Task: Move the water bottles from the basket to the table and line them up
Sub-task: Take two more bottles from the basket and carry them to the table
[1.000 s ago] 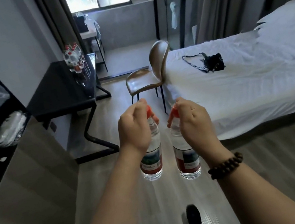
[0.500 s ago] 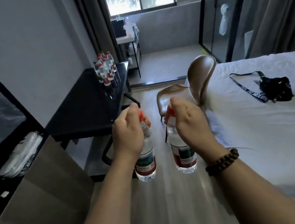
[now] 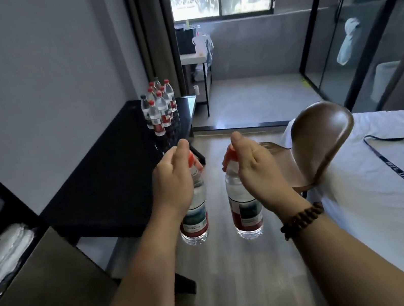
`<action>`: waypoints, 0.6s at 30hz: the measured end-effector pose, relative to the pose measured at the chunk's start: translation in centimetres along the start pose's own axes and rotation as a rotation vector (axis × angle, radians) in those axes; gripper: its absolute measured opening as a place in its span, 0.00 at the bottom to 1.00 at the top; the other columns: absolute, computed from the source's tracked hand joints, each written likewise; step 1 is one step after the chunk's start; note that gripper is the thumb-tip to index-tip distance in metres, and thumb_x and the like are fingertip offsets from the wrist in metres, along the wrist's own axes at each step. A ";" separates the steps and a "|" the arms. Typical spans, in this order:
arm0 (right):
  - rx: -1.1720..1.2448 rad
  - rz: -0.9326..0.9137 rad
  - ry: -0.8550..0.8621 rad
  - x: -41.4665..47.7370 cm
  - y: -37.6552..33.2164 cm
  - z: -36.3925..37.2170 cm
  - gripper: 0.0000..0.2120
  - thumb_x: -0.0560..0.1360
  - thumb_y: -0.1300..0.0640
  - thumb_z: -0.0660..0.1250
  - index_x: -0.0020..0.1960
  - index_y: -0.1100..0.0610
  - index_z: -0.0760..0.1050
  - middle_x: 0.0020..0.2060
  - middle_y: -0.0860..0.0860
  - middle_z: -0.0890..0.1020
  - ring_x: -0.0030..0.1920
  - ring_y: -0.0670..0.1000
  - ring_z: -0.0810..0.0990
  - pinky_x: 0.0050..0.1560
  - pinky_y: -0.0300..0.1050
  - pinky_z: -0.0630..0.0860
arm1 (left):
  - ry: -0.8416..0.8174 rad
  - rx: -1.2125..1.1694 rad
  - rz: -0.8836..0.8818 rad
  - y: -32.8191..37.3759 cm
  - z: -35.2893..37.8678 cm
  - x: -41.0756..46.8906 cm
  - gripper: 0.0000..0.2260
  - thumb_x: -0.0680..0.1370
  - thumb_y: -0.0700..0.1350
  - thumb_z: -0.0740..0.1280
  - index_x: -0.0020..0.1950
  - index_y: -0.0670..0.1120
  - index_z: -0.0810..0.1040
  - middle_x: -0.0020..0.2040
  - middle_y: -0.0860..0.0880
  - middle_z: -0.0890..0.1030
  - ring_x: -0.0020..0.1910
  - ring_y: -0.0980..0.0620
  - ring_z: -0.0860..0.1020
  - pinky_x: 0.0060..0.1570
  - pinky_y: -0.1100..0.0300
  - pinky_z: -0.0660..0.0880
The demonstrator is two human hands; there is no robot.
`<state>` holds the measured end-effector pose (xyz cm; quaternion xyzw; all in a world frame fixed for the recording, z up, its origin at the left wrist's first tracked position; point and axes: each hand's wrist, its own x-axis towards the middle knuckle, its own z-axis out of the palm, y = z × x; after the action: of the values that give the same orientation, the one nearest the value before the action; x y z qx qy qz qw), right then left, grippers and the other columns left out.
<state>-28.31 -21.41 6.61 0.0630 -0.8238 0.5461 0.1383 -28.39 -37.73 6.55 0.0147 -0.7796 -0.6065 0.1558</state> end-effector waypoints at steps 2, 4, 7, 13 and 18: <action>-0.008 -0.003 -0.013 4.0 0.3 1.1 0.34 0.83 0.34 0.46 0.42 0.58 0.77 0.38 0.53 0.82 0.42 0.50 0.81 0.48 0.54 0.79 | -0.012 0.019 0.009 -0.3 0.4 4.1 0.28 0.80 0.65 0.57 0.43 0.40 0.77 0.39 0.42 0.82 0.42 0.42 0.81 0.47 0.42 0.80; -0.007 0.009 -0.021 7.7 0.9 2.2 0.35 0.79 0.29 0.47 0.43 0.57 0.77 0.38 0.52 0.82 0.40 0.49 0.80 0.44 0.48 0.77 | -0.013 0.037 0.018 -0.7 0.7 7.7 0.21 0.81 0.59 0.62 0.42 0.43 0.78 0.39 0.46 0.83 0.41 0.46 0.81 0.45 0.48 0.79; 0.020 0.067 -0.052 13.4 2.5 3.9 0.27 0.77 0.30 0.58 0.45 0.54 0.76 0.39 0.52 0.83 0.41 0.52 0.81 0.44 0.46 0.77 | -0.004 0.069 -0.005 -2.3 1.1 13.2 0.09 0.75 0.51 0.69 0.45 0.45 0.78 0.41 0.45 0.82 0.42 0.46 0.81 0.44 0.51 0.79; 0.124 0.094 -0.238 25.7 7.0 8.1 0.07 0.77 0.53 0.72 0.48 0.54 0.74 0.40 0.49 0.79 0.41 0.47 0.77 0.46 0.46 0.74 | 0.044 0.160 -0.063 -7.4 2.4 24.8 0.03 0.77 0.43 0.70 0.48 0.46 0.77 0.42 0.48 0.82 0.43 0.47 0.81 0.47 0.50 0.80; 0.140 0.046 -0.417 37.3 9.8 12.7 0.06 0.80 0.49 0.70 0.49 0.50 0.74 0.41 0.44 0.79 0.38 0.36 0.75 0.43 0.37 0.70 | 0.125 0.212 -0.118 -10.0 3.2 34.9 0.07 0.81 0.49 0.69 0.56 0.49 0.75 0.47 0.52 0.81 0.45 0.57 0.81 0.43 0.65 0.72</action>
<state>-68.44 -27.43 4.39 0.1652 -0.7958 0.5802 -0.0523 -64.08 -44.71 4.22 0.1147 -0.8259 -0.5266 0.1654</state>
